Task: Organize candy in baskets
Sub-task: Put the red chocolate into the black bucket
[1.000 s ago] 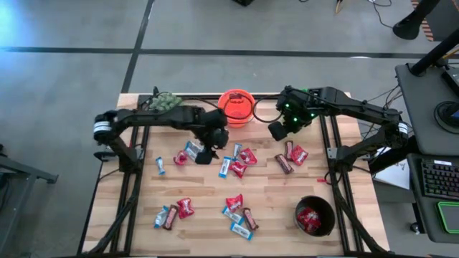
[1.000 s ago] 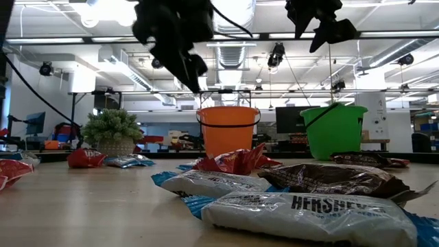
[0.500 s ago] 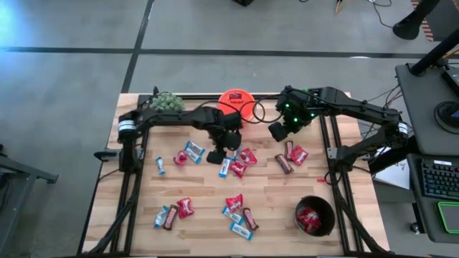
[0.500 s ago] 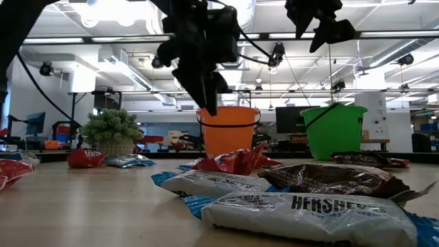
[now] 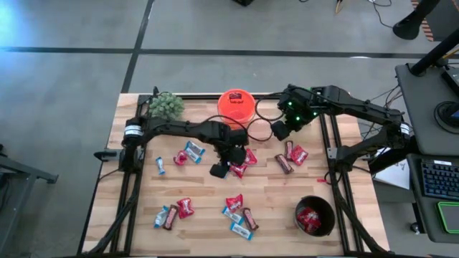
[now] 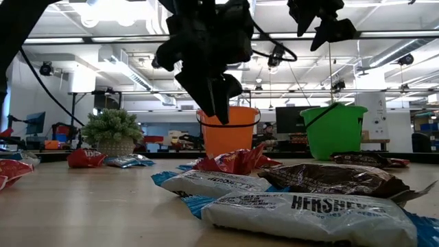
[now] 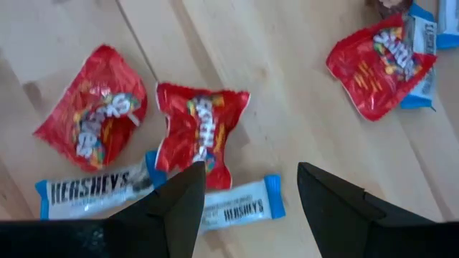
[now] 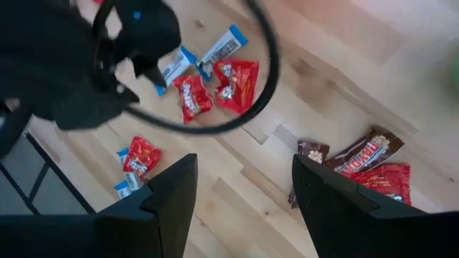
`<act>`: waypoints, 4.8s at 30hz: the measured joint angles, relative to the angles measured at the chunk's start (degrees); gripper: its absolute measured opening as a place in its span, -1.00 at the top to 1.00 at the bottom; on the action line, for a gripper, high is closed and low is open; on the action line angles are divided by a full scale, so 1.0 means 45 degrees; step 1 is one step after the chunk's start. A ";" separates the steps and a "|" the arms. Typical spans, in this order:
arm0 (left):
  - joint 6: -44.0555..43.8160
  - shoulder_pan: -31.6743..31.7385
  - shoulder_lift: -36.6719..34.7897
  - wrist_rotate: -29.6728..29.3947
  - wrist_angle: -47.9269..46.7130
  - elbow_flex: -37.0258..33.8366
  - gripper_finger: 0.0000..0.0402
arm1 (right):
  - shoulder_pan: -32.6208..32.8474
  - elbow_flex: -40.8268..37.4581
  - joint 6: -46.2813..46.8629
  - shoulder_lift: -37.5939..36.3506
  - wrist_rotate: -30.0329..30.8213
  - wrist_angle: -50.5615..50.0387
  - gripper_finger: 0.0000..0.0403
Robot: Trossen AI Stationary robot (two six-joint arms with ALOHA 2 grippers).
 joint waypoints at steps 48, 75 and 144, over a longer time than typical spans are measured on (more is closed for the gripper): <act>-0.1477 -0.0187 0.1994 -0.1187 0.1570 0.0091 0.93 | -0.0693 0.0000 0.0244 -0.1368 0.0757 0.0194 -0.07; 0.0014 -0.0352 0.1936 -0.1230 -0.3504 0.7648 1.00 | -0.0684 -0.0002 0.1062 -0.3012 0.1261 0.0181 -0.07; -0.0574 0.1805 0.1265 -0.3922 0.0671 0.9598 1.00 | -0.0688 0.1564 -0.0959 -0.0905 0.2119 0.2149 -0.07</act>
